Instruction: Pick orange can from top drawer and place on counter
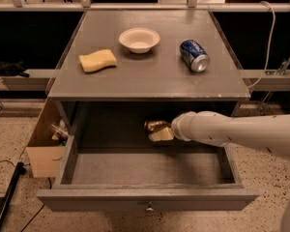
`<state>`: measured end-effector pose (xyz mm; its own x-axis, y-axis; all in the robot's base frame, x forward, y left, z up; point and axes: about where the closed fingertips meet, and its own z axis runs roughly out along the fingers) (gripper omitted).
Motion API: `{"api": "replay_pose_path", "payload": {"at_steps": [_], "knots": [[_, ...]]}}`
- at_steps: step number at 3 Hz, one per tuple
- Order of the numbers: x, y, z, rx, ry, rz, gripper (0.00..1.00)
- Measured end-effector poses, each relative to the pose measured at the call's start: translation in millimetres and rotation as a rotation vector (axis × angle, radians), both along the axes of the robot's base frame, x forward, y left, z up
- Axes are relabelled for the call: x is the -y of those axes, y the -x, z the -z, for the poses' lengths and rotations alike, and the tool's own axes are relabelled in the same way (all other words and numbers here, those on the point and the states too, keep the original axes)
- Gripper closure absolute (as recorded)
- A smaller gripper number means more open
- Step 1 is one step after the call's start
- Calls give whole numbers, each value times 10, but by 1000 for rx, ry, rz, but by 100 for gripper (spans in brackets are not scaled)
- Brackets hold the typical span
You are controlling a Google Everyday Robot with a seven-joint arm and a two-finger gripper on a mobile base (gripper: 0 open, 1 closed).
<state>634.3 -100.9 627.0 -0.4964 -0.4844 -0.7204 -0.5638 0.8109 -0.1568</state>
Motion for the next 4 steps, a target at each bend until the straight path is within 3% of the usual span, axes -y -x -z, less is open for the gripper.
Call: {"api": "replay_pose_path", "payload": {"at_steps": [1,2,4], "knots": [[37,-63,130,-15,21,14,0],[41,-73,133,-16,24,15,15],[41,-73,133,-16,24,15,61]]}}
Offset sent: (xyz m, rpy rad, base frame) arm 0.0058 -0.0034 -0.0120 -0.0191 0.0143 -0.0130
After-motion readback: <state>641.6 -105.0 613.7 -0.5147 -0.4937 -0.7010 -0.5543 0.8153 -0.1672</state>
